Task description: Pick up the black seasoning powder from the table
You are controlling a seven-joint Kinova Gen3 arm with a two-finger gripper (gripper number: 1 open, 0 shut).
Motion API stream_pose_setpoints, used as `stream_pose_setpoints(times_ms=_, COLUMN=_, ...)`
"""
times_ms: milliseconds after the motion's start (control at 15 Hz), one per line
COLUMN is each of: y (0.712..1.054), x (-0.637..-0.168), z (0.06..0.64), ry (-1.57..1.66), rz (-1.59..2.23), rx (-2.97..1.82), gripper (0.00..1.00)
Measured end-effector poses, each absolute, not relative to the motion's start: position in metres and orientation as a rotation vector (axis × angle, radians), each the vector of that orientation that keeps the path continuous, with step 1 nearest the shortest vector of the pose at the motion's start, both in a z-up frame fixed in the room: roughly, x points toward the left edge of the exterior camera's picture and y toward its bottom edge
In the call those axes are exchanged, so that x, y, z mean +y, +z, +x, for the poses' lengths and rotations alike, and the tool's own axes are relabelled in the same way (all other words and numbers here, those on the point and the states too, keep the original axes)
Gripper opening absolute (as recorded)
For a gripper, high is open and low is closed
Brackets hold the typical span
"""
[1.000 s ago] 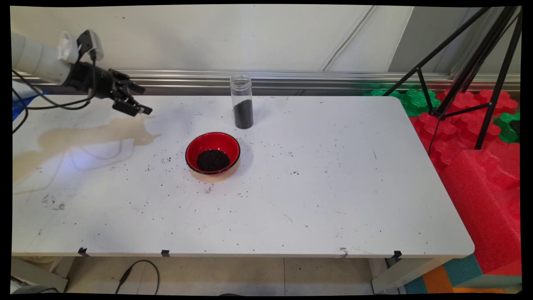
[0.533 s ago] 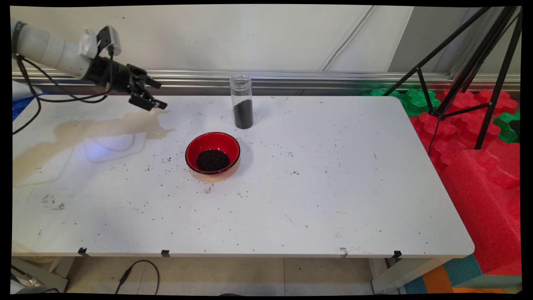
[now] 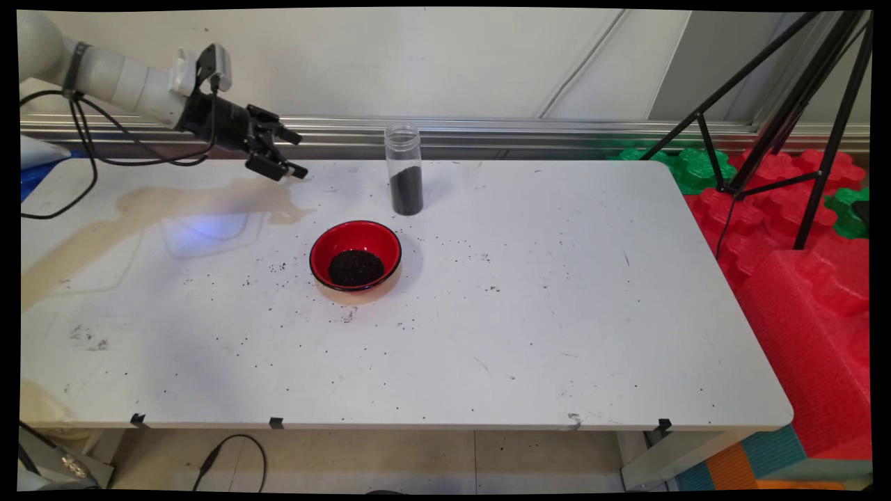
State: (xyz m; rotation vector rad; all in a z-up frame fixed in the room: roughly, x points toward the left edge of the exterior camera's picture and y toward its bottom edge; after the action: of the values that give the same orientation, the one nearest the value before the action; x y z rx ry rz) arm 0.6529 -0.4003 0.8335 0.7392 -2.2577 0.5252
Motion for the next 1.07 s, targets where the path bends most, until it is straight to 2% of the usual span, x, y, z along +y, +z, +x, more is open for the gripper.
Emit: stream_pose_setpoints(times_ms=1067, y=0.791, x=-0.461, z=0.625, ry=0.404, rz=0.537, rx=-2.148, gripper=1.00)
